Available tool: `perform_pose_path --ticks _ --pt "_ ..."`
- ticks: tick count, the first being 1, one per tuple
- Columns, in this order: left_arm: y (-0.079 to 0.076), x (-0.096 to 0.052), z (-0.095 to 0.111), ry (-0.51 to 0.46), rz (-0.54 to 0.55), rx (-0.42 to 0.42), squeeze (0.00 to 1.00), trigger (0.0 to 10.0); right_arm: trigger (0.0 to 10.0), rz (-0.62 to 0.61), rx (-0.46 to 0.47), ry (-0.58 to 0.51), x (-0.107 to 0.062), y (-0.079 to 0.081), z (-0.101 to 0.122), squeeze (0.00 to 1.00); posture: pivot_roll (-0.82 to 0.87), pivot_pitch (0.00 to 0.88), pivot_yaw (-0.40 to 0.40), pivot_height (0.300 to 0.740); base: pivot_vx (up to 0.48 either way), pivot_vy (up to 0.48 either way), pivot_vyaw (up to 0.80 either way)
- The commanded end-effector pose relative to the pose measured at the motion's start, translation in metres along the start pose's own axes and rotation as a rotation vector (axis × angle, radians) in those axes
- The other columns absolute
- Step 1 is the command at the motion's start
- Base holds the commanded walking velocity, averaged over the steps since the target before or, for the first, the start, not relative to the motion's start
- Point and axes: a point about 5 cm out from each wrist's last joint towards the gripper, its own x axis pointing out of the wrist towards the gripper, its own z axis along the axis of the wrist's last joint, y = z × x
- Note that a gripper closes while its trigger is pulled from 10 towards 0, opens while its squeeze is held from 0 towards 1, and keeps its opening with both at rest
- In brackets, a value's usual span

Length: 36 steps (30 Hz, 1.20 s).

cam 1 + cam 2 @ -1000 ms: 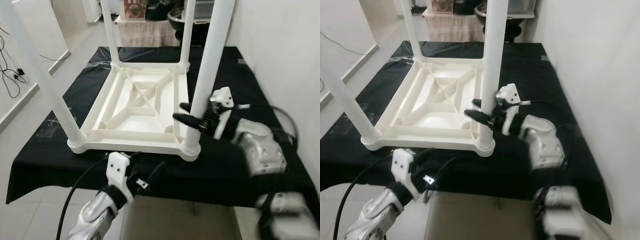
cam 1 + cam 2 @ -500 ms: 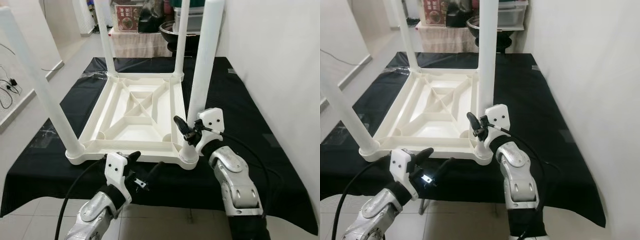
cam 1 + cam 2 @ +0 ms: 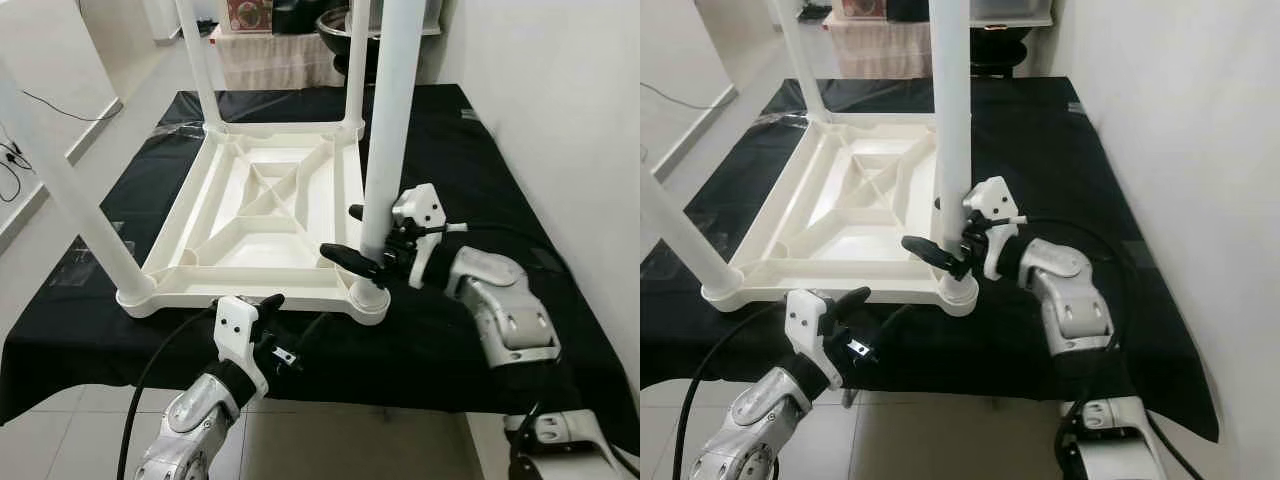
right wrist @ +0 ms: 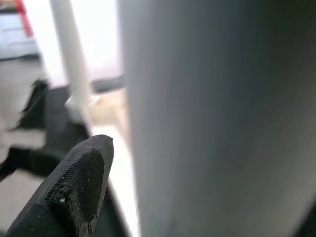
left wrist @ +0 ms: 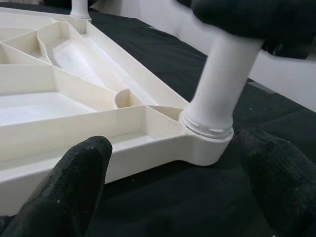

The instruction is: Building children table

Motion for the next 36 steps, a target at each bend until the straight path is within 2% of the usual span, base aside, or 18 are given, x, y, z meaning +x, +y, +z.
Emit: perform_pose_path --ticks 1,3,9,10,17,24,26,27,28,30,31,32,33,34,35,36 --pt "-0.001 -0.004 -0.004 0.018 0.008 0.005 0.0 10.0 10.0 0.103 0.002 0.02 0.007 -0.002 0.001 0.0 -0.04 0.112 -0.002 0.74 0.0 0.0 0.0" --pt "-0.001 -0.004 -0.004 0.018 0.008 0.005 0.0 10.0 10.0 0.103 0.002 0.02 0.007 -0.002 0.001 0.0 -0.04 0.112 -0.002 0.74 0.0 0.0 0.0" --pt "-0.004 -0.005 -0.005 0.021 0.005 0.003 0.0 10.0 10.0 0.222 0.022 0.006 0.01 -0.013 0.013 0.0 -0.03 0.115 -0.003 0.74 0.0 0.0 0.0" --pt "-0.005 -0.006 -0.006 0.023 0.003 0.001 0.0 10.0 0.0 0.249 0.037 -0.006 0.011 -0.016 0.018 0.0 -0.02 0.118 -0.003 0.74 0.0 0.0 0.0" --pt "-0.007 -0.007 -0.007 0.028 0.002 -0.003 0.0 10.0 0.0 0.247 0.06 -0.019 0.01 -0.027 0.02 0.0 -0.02 0.121 -0.004 0.74 0.0 0.0 0.0" --pt "-0.007 -0.007 -0.006 0.028 0.0 -0.007 0.0 10.0 0.0 0.154 0.048 -0.029 -0.002 -0.035 0.012 0.0 -0.04 0.127 0.003 0.74 0.0 0.0 0.0" --pt "-0.005 -0.008 -0.005 0.026 -0.001 -0.01 0.0 10.0 0.0 -0.106 0.05 -0.038 -0.019 -0.042 0.003 0.0 -0.05 0.137 -0.003 0.74 0.0 0.0 0.0" --pt "-0.005 -0.008 -0.005 0.026 -0.001 -0.01 0.0 10.0 0.0 -0.106 0.05 -0.038 -0.019 -0.042 0.003 0.0 -0.05 0.137 -0.003 0.74 0.0 0.0 0.0" --pt "-0.005 -0.008 -0.005 0.026 -0.001 -0.01 0.0 10.0 0.0 -0.183 0.059 -0.043 -0.023 -0.041 0.0 0.0 -0.05 0.137 -0.003 0.74 0.0 0.0 0.0" --pt "-0.004 -0.009 -0.004 0.025 0.002 -0.009 0.0 10.0 0.0 -0.414 0.129 -0.053 -0.03 -0.029 -0.015 0.0 -0.05 0.139 -0.007 0.74 0.0 0.0 0.0" --pt "-0.004 -0.009 -0.004 0.025 0.002 -0.009 0.0 10.0 0.0 -0.414 0.129 -0.053 -0.03 -0.029 -0.015 0.0 -0.05 0.139 -0.007 0.74 0.0 0.0 0.0" --pt "-0.002 -0.01 -0.004 0.025 0.004 -0.008 0.0 10.0 0.0 -0.713 0.134 0.029 -0.035 -0.017 -0.035 0.0 -0.07 0.143 0.005 0.74 0.0 0.0 0.0" --pt "0.0 -0.009 -0.004 0.026 0.001 -0.008 0.0 10.0 0.0 -0.812 0.113 0.098 -0.029 0.013 -0.058 0.0 -0.07 0.141 0.024 0.74 0.0 0.0 0.0" --pt "0.001 -0.008 -0.004 0.028 -0.001 -0.008 0.0 10.0 0.0 -0.85 0.093 0.128 -0.024 0.035 -0.069 0.0 -0.07 0.136 0.028 0.74 0.0 0.0 0.0" --pt "0.002 -0.008 -0.004 0.029 -0.003 -0.008 0.0 10.0 0.0 -0.854 0.082 0.137 -0.02 0.048 -0.074 0.0 -0.07 0.136 0.028 0.74 0.0 0.0 0.0" --pt "0.002 -0.007 -0.005 0.031 -0.005 -0.006 0.0 10.0 0.0 -0.797 0.058 0.112 -0.013 0.044 -0.068 0.0 -0.08 0.126 0.028 0.74 0.0 0.0 0.0"
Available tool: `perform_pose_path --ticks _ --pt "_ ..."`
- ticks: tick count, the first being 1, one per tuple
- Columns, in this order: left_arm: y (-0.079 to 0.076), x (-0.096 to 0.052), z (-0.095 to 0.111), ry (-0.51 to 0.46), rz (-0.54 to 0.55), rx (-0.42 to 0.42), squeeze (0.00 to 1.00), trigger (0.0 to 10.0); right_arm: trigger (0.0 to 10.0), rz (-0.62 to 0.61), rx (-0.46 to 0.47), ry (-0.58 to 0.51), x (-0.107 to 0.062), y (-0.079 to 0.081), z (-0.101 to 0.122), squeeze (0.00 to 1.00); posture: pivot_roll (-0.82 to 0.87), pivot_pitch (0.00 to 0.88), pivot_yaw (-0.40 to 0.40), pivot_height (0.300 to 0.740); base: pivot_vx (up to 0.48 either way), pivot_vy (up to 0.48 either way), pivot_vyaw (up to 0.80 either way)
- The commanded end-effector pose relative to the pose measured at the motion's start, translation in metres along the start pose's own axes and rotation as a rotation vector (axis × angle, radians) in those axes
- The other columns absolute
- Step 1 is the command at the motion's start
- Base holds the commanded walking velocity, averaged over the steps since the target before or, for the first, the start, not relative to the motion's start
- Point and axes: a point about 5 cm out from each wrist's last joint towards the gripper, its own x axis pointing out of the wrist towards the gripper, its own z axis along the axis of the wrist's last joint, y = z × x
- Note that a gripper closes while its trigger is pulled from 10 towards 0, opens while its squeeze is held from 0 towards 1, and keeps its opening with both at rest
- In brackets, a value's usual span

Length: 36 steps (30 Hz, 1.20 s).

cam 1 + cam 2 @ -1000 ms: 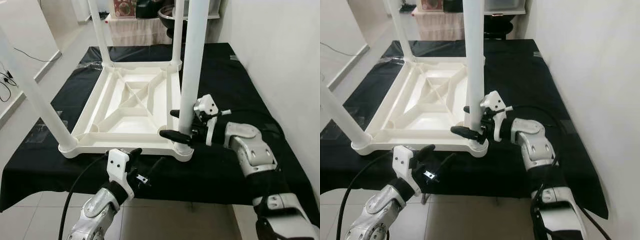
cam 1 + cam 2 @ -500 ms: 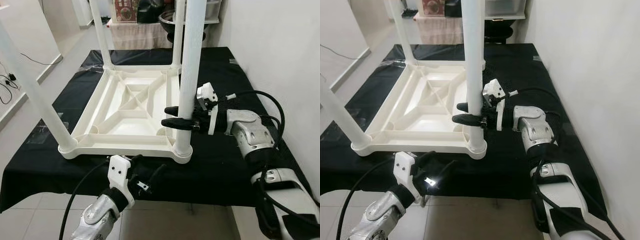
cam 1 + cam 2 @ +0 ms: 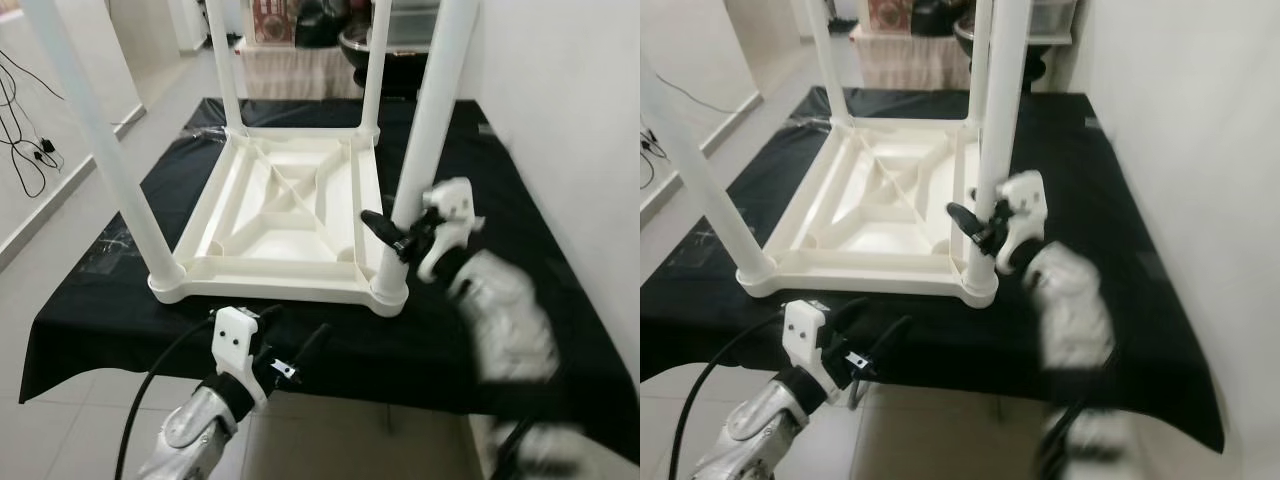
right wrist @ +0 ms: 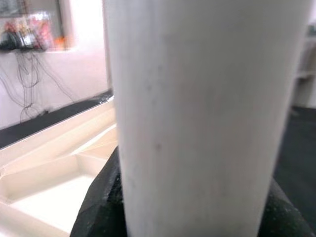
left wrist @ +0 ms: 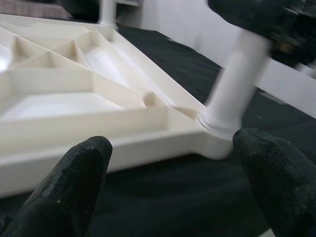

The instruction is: Building children table

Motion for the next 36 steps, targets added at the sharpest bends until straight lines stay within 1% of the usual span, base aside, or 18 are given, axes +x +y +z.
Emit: perform_pose_path --ticks 1,6,7,8,9,10,11,12,14,15,16,23,25,28,29,30,33,36 --pt "0.002 0.0 -0.002 0.019 -0.01 0.006 0.0 10.0 0.0 0.037 -0.048 0.179 -0.003 0.0 -0.037 0.0 -0.08 0.126 0.028 0.74 0.0 0.0 0.0" --pt "0.002 0.003 -0.002 0.017 -0.013 0.018 0.0 10.0 0.0 0.174 -0.026 0.193 0.012 0.013 -0.04 0.0 -0.06 0.115 0.022 0.74 0.0 0.0 0.0" --pt "0.003 0.003 -0.002 0.015 -0.004 0.02 0.0 10.0 1.3 0.183 -0.021 0.183 0.012 0.016 -0.038 0.0 -0.06 0.114 0.023 0.74 0.0 0.0 0.0" --pt "0.004 0.002 -0.002 0.013 0.005 0.021 0.0 10.0 6.5 0.191 -0.007 0.175 0.013 0.018 -0.037 0.0 -0.06 0.114 0.023 0.74 0.0 0.0 0.0" --pt "0.004 0.002 -0.002 0.013 0.005 0.021 0.0 10.0 6.5 0.191 -0.007 0.175 0.013 0.018 -0.037 0.0 -0.06 0.114 0.023 0.74 0.0 0.0 0.0" --pt "0.005 0.002 -0.001 0.012 0.01 0.021 0.0 10.0 10.0 0.195 -0.002 0.172 0.014 0.018 -0.036 0.0 -0.06 0.111 0.024 0.74 0.0 0.0 0.0" --pt "0.005 0.002 -0.001 0.012 0.011 0.021 0.0 10.0 10.0 0.181 0.002 0.179 0.012 0.019 -0.034 0.0 -0.06 0.111 0.024 0.74 0.0 0.0 0.0" --pt "0.005 0.002 -0.001 0.014 0.007 0.02 0.0 10.0 10.0 0.215 0.02 0.169 0.013 0.02 -0.029 0.09 -0.06 0.109 0.026 0.74 0.0 0.0 0.0" --pt "0.005 0.002 -0.002 0.016 0.0 0.019 0.0 10.0 10.0 0.239 0.034 0.153 0.011 0.024 -0.024 0.09 -0.06 0.109 0.026 0.74 0.0 0.0 0.0" --pt "0.005 0.003 -0.002 0.017 -0.005 0.018 0.0 10.0 10.0 0.305 0.053 0.127 0.014 0.027 -0.017 1.0 -0.06 0.108 0.026 0.74 0.0 0.0 0.0" --pt "0.005 0.003 -0.002 0.017 -0.009 0.018 0.0 10.0 10.0 0.374 0.063 0.103 0.017 0.028 -0.012 1.0 -0.06 0.108 0.026 0.74 0.0 0.0 0.0" --pt "0.005 0.004 -0.002 0.017 -0.011 0.017 0.0 10.0 10.0 0.424 0.069 0.086 0.019 0.028 -0.008 1.0 -0.06 0.108 0.026 0.74 0.0 0.0 0.0" --pt "0.004 0.004 -0.002 0.016 -0.012 0.016 0.0 10.0 10.0 0.557 0.054 0.068 0.026 0.022 -0.001 1.0 -0.06 0.107 0.021 0.74 0.0 0.0 0.0" --pt "0.004 0.005 -0.002 0.014 -0.012 0.015 0.0 10.0 10.0 0.642 0.04 0.063 0.03 0.016 0.005 1.0 -0.06 0.107 0.02 0.74 0.0 0.0 0.0" --pt "0.003 0.005 -0.002 0.014 -0.011 0.014 0.0 10.0 10.0 0.659 0.033 0.061 0.031 0.015 0.006 0.92 -0.06 0.107 0.019 0.74 0.0 0.0 0.0" --pt "0.001 0.003 -0.002 0.011 -0.005 0.012 0.0 10.0 10.0 0.781 -0.009 0.072 0.044 0.007 0.013 0.0 -0.03 0.126 0.006 0.74 0.0 0.0 0.0" --pt "-0.002 0.001 -0.001 0.007 0.004 0.005 0.0 10.0 10.0 0.978 -0.051 0.088 0.062 -0.007 0.031 0.0 -0.03 0.131 0.004 0.74 0.0 0.0 0.0" --pt "-0.004 0.0 -0.001 0.009 0.004 0.002 0.0 10.0 10.0 1.038 -0.019 0.093 0.066 -0.006 0.037 0.0 -0.02 0.136 0.005 0.74 0.0 0.0 0.0"
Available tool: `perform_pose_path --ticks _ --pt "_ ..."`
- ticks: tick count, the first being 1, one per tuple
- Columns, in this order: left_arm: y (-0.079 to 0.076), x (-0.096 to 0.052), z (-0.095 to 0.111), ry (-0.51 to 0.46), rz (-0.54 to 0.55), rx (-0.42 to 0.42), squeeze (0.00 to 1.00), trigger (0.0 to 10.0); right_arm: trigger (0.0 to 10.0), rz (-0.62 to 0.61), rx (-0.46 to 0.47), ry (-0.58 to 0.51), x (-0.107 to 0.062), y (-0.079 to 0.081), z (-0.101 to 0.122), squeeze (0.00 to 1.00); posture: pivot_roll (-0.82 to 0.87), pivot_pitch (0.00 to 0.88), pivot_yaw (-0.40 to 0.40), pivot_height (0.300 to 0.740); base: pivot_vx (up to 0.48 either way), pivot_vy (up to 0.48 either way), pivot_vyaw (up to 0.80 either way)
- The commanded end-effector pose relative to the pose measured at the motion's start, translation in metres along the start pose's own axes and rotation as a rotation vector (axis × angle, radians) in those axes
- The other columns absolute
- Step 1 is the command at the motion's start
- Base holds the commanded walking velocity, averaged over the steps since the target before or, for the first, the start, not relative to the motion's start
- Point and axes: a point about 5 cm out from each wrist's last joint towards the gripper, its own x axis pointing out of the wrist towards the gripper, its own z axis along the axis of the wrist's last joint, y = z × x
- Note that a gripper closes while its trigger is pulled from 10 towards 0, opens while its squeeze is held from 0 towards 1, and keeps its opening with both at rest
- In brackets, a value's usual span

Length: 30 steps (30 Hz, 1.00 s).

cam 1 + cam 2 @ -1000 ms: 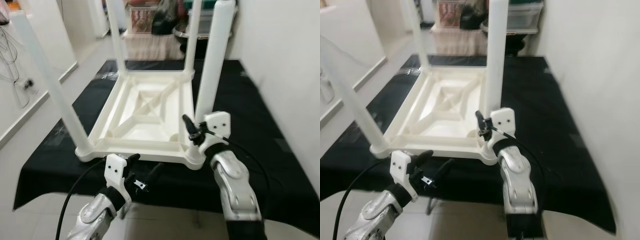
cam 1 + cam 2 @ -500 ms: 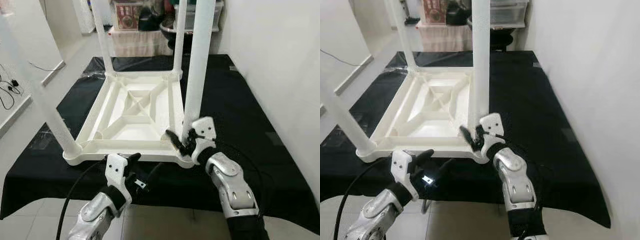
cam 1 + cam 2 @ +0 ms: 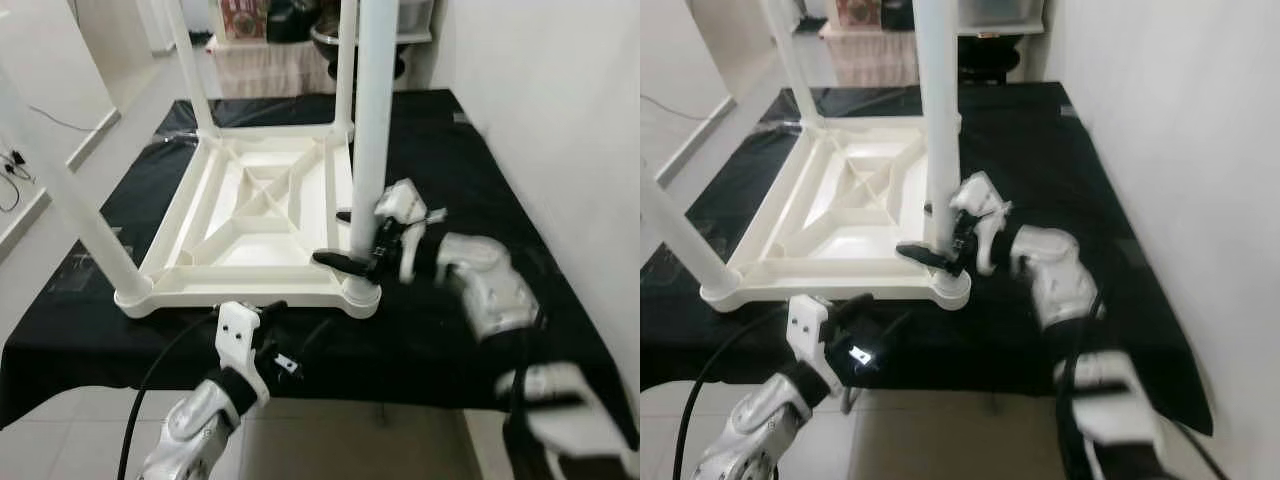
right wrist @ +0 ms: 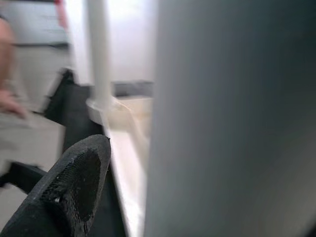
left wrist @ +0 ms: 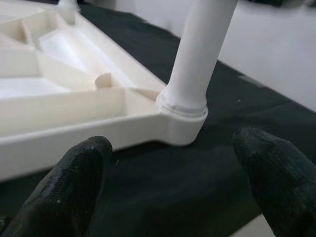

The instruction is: Building children table

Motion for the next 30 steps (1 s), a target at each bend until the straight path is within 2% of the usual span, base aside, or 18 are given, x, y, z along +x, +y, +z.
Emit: perform_pose_path --ticks 1,3,4,13,14,15,17,20,22,23,24,25,26,27,28,29,30 --pt "-0.002 -0.001 0.002 0.004 -0.003 0.016 0.0 10.0 4.3 0.078 0.062 0.014 0.007 0.007 -0.014 0.0 -0.02 0.138 0.005 0.74 0.0 0.0 0.0" --pt "-0.002 -0.001 0.002 0.005 -0.003 0.016 0.0 10.0 4.3 0.09 0.064 0.016 0.007 0.007 -0.013 0.0 -0.02 0.138 0.005 0.74 0.0 0.0 0.0" --pt "-0.004 -0.001 0.001 0.006 -0.004 0.015 0.0 10.0 0.0 0.112 0.084 0.014 0.007 0.006 -0.012 0.0 -0.01 0.139 0.004 0.74 0.0 0.0 0.0" --pt "-0.004 -0.001 0.001 0.006 0.002 0.014 0.0 10.0 0.0 0.137 0.087 0.026 0.001 -0.001 -0.018 0.0 -0.02 0.139 0.003 0.74 0.0 0.0 0.0" --pt "-0.003 -0.001 0.001 0.005 0.002 0.012 0.0 10.0 0.0 0.055 0.047 0.053 -0.006 -0.003 -0.025 0.0 -0.03 0.137 0.004 0.74 0.0 0.0 0.0" --pt "-0.003 -0.001 0.001 0.005 0.002 0.012 0.0 10.0 0.0 0.055 0.047 0.053 -0.006 -0.003 -0.025 0.0 -0.03 0.137 0.004 0.74 0.0 0.0 0.0" --pt "-0.003 -0.002 0.002 0.004 0.001 0.01 0.0 10.0 0.0 -0.059 0.003 0.081 -0.015 -0.005 -0.033 0.0 -0.03 0.138 0.001 0.74 0.0 0.0 0.0" --pt "-0.001 -0.003 0.002 0.005 0.004 0.012 0.0 10.0 0.0 -0.241 0.058 0.076 -0.034 0.006 -0.049 0.0 -0.02 0.132 -0.005 0.74 0.0 0.0 0.0" --pt "-0.001 -0.003 0.002 0.005 0.004 0.012 0.0 10.0 0.0 -0.241 0.058 0.076 -0.034 0.006 -0.049 0.0 -0.02 0.132 -0.005 0.74 0.0 0.0 0.0" --pt "0.0 -0.004 0.002 0.007 0.006 0.015 0.0 10.0 0.0 -0.312 0.093 0.086 -0.04 0.017 -0.056 0.0 -0.01 0.128 -0.012 0.74 0.0 0.0 0.0" --pt "0.002 -0.005 0.002 0.01 0.008 0.021 0.0 10.0 0.0 -0.432 0.1 0.102 -0.043 0.028 -0.064 0.0 -0.02 0.13 -0.009 0.74 0.0 0.0 0.0" --pt "0.004 -0.006 0.002 0.012 0.012 0.025 0.0 10.0 0.0 -0.791 0.184 0.114 -0.05 0.037 -0.077 0.0 -0.04 0.132 0.01 0.74 0.0 0.0 0.0" --pt "0.006 -0.007 0.003 0.013 0.015 0.028 0.0 10.0 0.0 -1.057 0.25 0.145 -0.061 0.045 -0.087 0.0 -0.04 0.136 0.015 0.74 0.0 0.0 0.0" --pt "0.006 -0.006 0.003 0.016 0.011 0.03 0.0 10.0 0.0 -1.092 0.254 0.18 -0.056 0.065 -0.099 0.0 -0.03 0.133 0.023 0.74 0.0 0.0 0.0" --pt "0.007 -0.005 0.002 0.019 0.008 0.03 0.0 10.0 0.0 -1.065 0.248 0.192 -0.049 0.078 -0.104 0.0 -0.03 0.126 0.026 0.74 0.0 0.0 0.0" --pt "0.007 -0.005 0.002 0.019 0.008 0.03 0.0 10.0 0.0 -1.065 0.248 0.192 -0.049 0.078 -0.104 0.0 -0.03 0.126 0.026 0.74 0.0 0.0 0.0" --pt "0.006 -0.004 0.001 0.025 -0.001 0.036 0.0 10.0 0.0 -0.95 0.228 0.191 -0.036 0.081 -0.105 0.0 -0.04 0.106 0.036 0.74 0.0 0.0 0.0"
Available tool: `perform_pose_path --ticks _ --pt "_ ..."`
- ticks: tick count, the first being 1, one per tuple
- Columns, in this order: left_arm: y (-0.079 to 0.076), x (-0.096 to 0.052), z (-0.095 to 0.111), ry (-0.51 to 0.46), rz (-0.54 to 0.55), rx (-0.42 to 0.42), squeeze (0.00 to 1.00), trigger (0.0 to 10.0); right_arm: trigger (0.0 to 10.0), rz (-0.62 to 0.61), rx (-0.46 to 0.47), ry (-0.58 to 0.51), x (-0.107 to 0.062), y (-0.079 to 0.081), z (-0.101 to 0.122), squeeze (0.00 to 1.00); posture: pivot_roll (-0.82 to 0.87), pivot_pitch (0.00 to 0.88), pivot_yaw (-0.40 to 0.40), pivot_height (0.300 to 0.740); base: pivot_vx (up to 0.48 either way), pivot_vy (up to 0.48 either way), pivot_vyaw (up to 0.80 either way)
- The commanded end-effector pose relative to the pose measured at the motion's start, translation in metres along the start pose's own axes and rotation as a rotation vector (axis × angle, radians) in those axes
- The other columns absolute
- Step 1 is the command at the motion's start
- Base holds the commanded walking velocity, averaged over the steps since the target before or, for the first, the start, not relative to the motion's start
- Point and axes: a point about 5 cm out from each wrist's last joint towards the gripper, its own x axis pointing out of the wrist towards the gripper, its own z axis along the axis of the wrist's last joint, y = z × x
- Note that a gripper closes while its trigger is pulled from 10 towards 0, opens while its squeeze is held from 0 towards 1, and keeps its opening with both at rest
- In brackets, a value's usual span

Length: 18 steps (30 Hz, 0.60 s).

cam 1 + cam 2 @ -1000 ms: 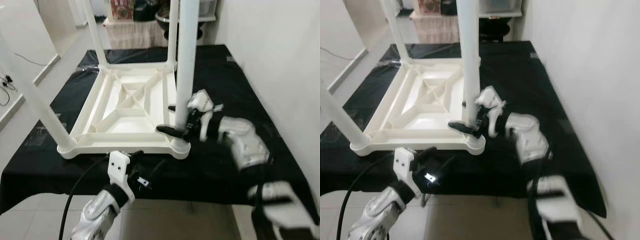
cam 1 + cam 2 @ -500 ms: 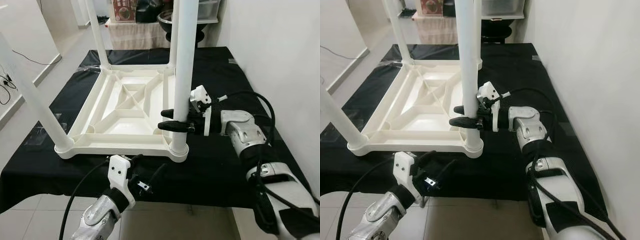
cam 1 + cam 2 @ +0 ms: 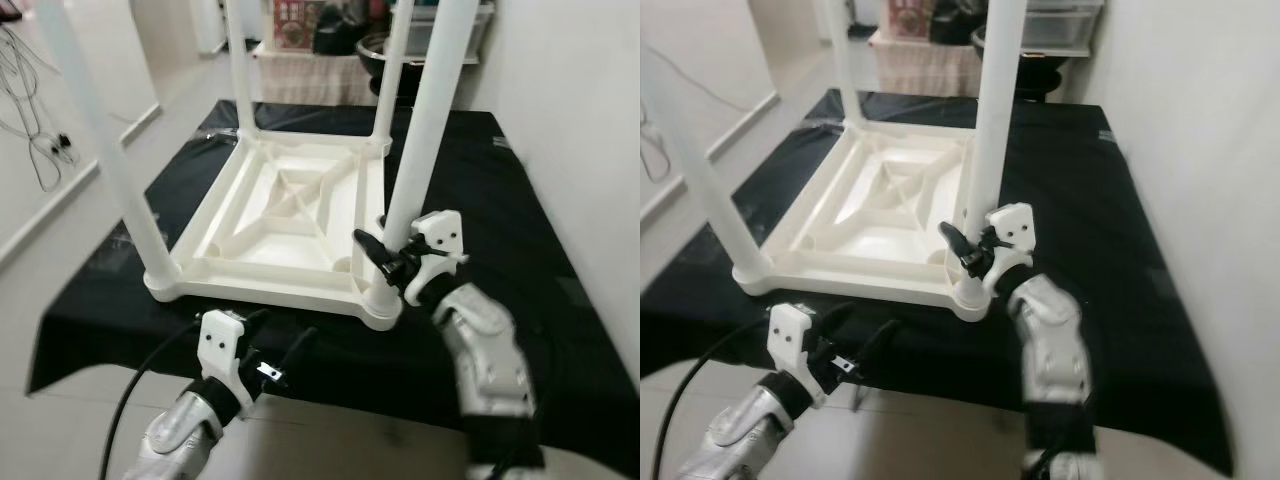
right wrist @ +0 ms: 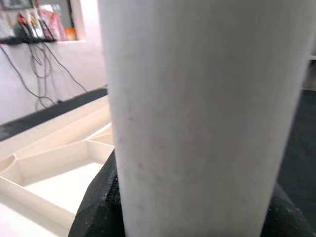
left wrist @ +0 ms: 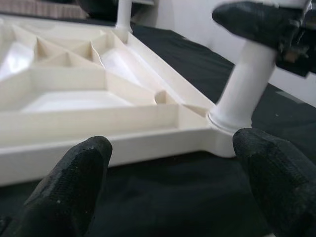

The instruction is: Building children table

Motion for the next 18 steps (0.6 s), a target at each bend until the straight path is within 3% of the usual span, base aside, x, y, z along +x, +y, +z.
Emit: perform_pose_path --ticks 1,2,7,8,9,10,12,13,14,15,17,18 --pt "0.002 -0.001 -0.004 0.028 -0.005 0.008 0.0 10.0 0.0 0.019 0.003 0.217 -0.012 0.001 -0.047 0.0 -0.04 0.106 0.036 0.74 0.0 0.0 0.0" --pt "0.002 0.0 -0.005 0.032 -0.01 0.01 0.0 10.0 0.0 0.076 -0.053 0.19 -0.003 0.004 -0.044 0.0 -0.03 0.102 0.024 0.74 0.0 0.0 0.0" --pt "0.001 0.002 -0.007 0.035 -0.02 0.009 0.0 10.0 0.0 0.12 -0.063 0.192 0.013 0.008 -0.045 0.0 -0.03 0.092 0.024 0.74 0.0 0.0 0.0" --pt "0.002 0.003 -0.007 0.032 -0.012 0.011 0.0 10.0 5.0 0.147 -0.052 0.196 0.018 0.015 -0.045 0.0 -0.03 0.087 0.022 0.74 0.0 0.0 0.0" --pt "0.002 0.003 -0.007 0.032 -0.012 0.011 0.0 10.0 5.0 0.147 -0.052 0.196 0.018 0.015 -0.045 0.0 -0.03 0.087 0.022 0.74 0.0 0.0 0.0" --pt "0.003 0.002 -0.007 0.029 -0.006 0.012 0.0 10.0 10.0 0.179 -0.01 0.181 0.024 0.021 -0.042 0.0 -0.02 0.085 0.021 0.74 0.0 0.0 0.0" --pt "0.003 0.002 -0.007 0.029 -0.006 0.012 0.0 10.0 10.0 0.179 -0.01 0.181 0.024 0.021 -0.042 0.0 -0.02 0.085 0.021 0.74 0.0 0.0 0.0" --pt "0.004 0.002 -0.006 0.028 0.0 0.014 0.0 10.0 10.0 0.212 0.018 0.168 0.025 0.026 -0.036 0.32 -0.02 0.086 0.022 0.74 0.0 0.0 0.0" --pt "0.004 0.002 -0.006 0.026 0.003 0.014 0.0 10.0 10.0 0.25 0.051 0.129 0.029 0.028 -0.026 1.0 -0.02 0.088 0.021 0.74 0.0 0.0 0.0" --pt "0.004 0.002 -0.006 0.025 0.003 0.013 0.0 10.0 10.0 0.314 0.079 0.102 0.029 0.032 -0.015 1.0 -0.02 0.089 0.02 0.74 0.0 0.0 0.0" --pt "0.004 0.002 -0.006 0.025 0.003 0.013 0.0 10.0 10.0 0.314 0.079 0.102 0.029 0.032 -0.015 1.0 -0.02 0.089 0.02 0.74 0.0 0.0 0.0" --pt "0.003 0.003 -0.006 0.024 0.002 0.012 0.0 10.0 10.0 0.41 0.096 0.074 0.029 0.032 -0.005 1.0 -0.03 0.092 0.021 0.74 0.0 0.0 0.0"
